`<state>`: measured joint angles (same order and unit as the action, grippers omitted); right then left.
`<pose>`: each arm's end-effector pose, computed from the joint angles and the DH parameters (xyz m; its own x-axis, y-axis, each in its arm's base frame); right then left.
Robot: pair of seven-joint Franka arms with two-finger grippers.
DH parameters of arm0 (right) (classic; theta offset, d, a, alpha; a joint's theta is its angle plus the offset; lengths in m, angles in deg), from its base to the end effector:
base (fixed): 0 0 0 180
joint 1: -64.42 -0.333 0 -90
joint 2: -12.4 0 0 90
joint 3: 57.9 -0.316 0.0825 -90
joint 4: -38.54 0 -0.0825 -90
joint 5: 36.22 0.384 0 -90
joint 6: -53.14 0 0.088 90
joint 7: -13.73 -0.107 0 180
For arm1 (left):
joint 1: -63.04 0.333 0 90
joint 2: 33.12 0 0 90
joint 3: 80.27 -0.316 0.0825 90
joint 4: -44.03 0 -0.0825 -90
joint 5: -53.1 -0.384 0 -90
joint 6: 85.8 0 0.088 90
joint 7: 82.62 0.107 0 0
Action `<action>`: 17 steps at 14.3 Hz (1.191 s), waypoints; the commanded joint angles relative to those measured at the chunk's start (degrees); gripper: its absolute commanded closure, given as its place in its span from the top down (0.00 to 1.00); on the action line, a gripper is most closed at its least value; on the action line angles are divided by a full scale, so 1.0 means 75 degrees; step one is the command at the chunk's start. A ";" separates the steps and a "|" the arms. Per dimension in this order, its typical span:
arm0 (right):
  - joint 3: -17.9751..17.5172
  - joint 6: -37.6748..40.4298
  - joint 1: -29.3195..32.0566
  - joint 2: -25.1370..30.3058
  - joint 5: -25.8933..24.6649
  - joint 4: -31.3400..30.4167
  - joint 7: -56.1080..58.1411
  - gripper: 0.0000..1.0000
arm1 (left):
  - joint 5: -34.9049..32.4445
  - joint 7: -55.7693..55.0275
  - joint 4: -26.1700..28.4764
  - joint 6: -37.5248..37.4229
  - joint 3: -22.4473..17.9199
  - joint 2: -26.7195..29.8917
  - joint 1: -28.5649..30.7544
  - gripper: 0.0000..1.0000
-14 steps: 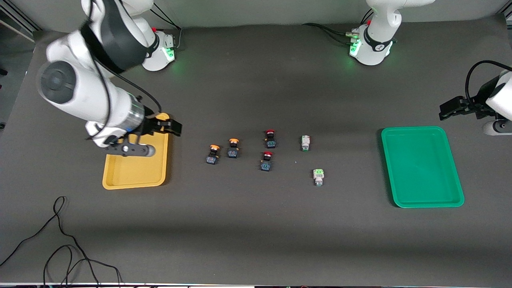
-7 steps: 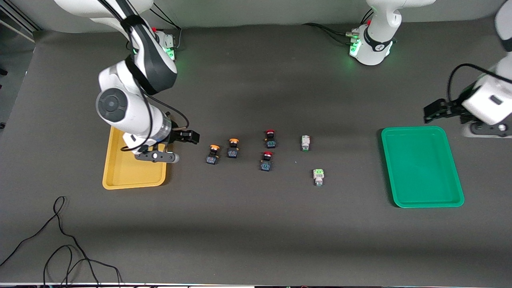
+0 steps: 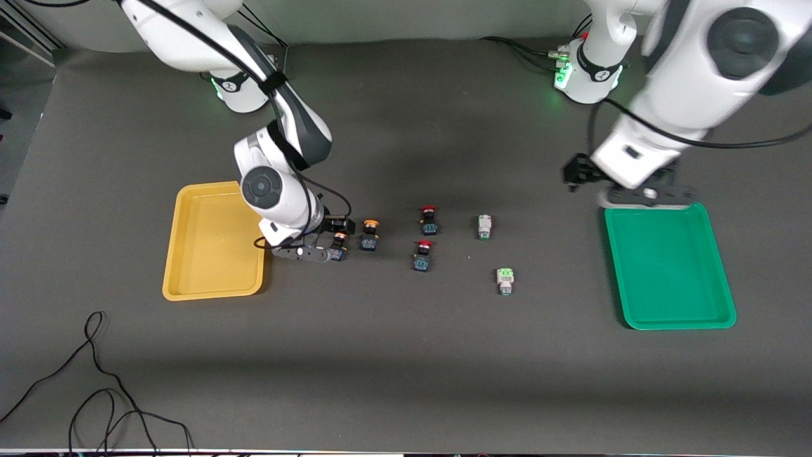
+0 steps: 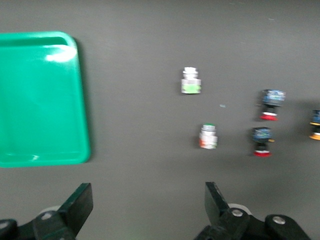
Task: Place green and yellow buttons in trays
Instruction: 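Grasp a yellow button with the right gripper while the left gripper reaches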
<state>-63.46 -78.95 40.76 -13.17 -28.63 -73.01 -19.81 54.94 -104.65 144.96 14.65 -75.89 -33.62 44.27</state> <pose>0.5331 0.2989 0.2443 0.9741 -0.1690 -0.1505 -0.1793 -0.9821 -0.0579 0.5177 -0.2243 0.5446 0.9995 -0.0138 -0.0280 -0.0131 -0.9996 0.0233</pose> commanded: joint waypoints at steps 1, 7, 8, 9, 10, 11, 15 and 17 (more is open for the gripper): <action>0.0049 -0.0550 -0.0032 -0.0515 -0.0004 0.0084 -0.0087 0.91 | 0.0236 -0.0845 0.0440 0.0480 -0.0127 0.0219 -0.0729 1.00; 0.0084 -0.1244 -0.0009 -0.0962 0.0007 0.0084 -0.0098 0.78 | 0.0224 -0.1620 0.1787 0.2155 -0.0115 0.0242 -0.1387 1.00; 0.0085 -0.1244 -0.0008 -0.0962 0.0007 0.0096 -0.0098 0.55 | 0.0224 -0.1620 0.2056 0.2460 -0.0115 0.0230 -0.1422 1.00; 0.0096 -0.1244 -0.0008 -0.0962 0.0007 0.0096 -0.0098 0.22 | 0.0201 -0.1620 0.2360 0.2787 -0.0115 0.0219 -0.1469 1.00; 0.0096 -0.1232 -0.0008 -0.0939 0.0007 0.0084 -0.0110 0.00 | 0.0143 -0.1620 0.2711 0.3220 -0.0115 0.0207 -0.1574 1.00; 0.0096 -0.1232 -0.0008 -0.0915 0.0007 0.0084 -0.0098 0.00 | 0.0142 -0.1620 0.3016 0.3607 -0.0115 0.0184 -0.1610 1.00; 0.0108 -0.0650 0.0003 -0.0308 0.0019 0.0119 -0.0110 0.00 | 0.0142 -0.1655 0.3500 0.4757 -0.0092 -0.0389 -0.1704 1.00; 0.0131 0.0380 0.0062 0.0370 0.0008 0.0201 -0.0087 0.00 | 0.0130 -0.1655 0.3546 0.5214 -0.0104 -0.0787 -0.1727 1.00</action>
<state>-62.71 -82.88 40.90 -16.94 -28.63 -71.10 -19.82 56.21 -115.79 171.18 50.58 -75.84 -37.22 32.59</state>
